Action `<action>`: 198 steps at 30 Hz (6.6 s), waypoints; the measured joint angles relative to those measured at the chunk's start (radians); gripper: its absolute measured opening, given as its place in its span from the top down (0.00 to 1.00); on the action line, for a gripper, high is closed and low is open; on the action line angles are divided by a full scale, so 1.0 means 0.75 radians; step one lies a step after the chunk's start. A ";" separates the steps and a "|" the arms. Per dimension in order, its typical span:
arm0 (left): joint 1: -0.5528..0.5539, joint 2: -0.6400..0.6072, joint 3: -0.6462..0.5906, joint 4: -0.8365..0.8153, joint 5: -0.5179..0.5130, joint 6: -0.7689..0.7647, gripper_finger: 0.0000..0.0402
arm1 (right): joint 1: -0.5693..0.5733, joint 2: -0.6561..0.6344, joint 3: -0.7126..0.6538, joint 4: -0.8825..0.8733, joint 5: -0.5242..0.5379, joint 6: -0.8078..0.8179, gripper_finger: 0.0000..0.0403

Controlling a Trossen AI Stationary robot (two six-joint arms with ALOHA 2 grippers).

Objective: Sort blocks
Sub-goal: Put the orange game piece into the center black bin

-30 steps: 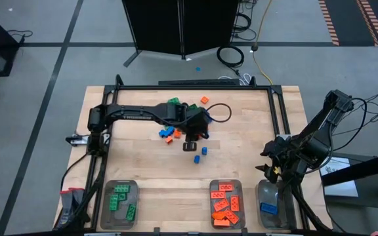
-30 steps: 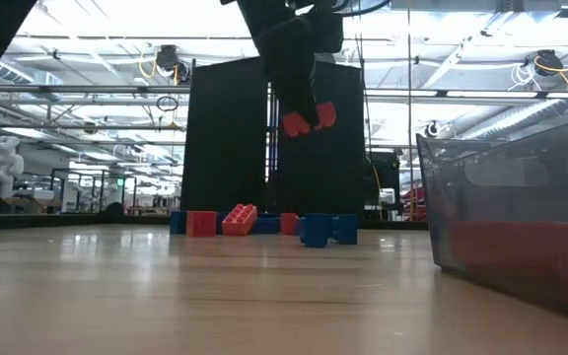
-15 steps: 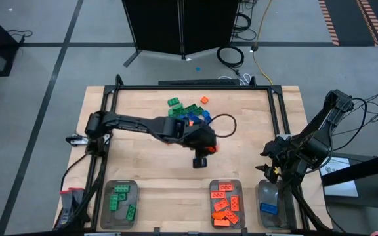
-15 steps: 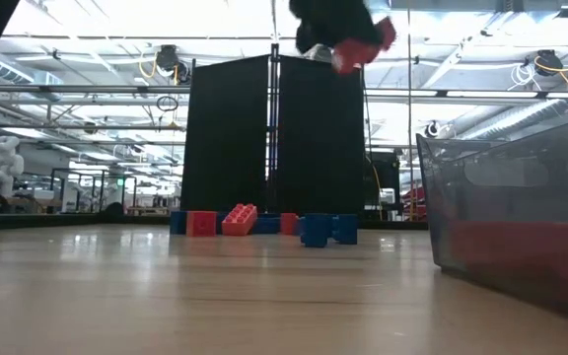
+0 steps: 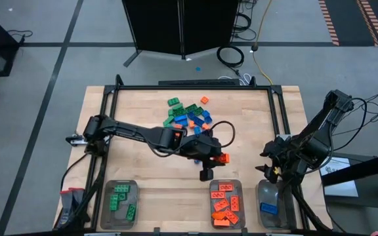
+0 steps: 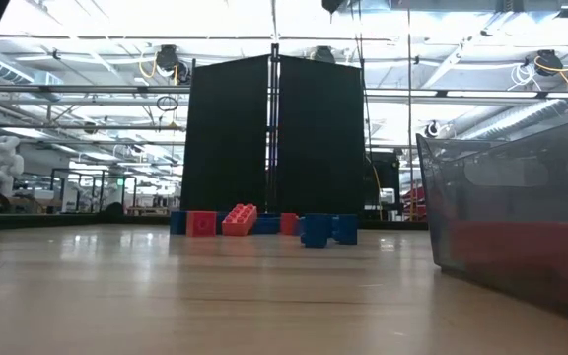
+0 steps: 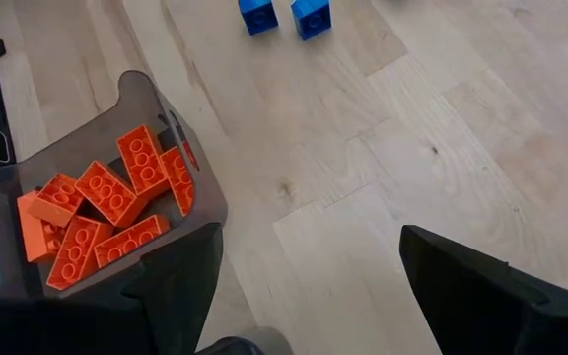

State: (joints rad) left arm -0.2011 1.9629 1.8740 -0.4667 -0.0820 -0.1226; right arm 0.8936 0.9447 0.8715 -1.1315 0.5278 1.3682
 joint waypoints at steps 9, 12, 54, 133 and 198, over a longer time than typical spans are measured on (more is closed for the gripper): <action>-0.097 0.000 -0.063 0.344 -0.294 0.133 0.70 | 0.000 0.000 0.000 0.008 0.000 0.000 0.25; -0.133 0.023 -0.098 0.456 -0.389 0.155 0.70 | 0.000 0.000 0.000 0.008 0.000 0.000 0.25; -0.214 0.281 -0.477 0.691 0.007 -0.292 0.70 | 0.000 0.001 0.001 0.038 0.034 -0.060 0.25; 0.315 0.109 -0.301 -0.654 -0.705 -1.273 0.43 | 0.000 0.000 0.001 0.028 0.066 -0.094 0.25; 0.390 0.101 -0.546 -0.502 -0.383 -1.314 0.43 | 0.000 0.000 0.001 0.032 0.069 -0.095 0.25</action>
State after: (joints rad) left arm 0.0914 2.0388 1.4643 -0.8433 -0.3691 -1.1081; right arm 0.8936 0.9449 0.8719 -1.1076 0.5793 1.2972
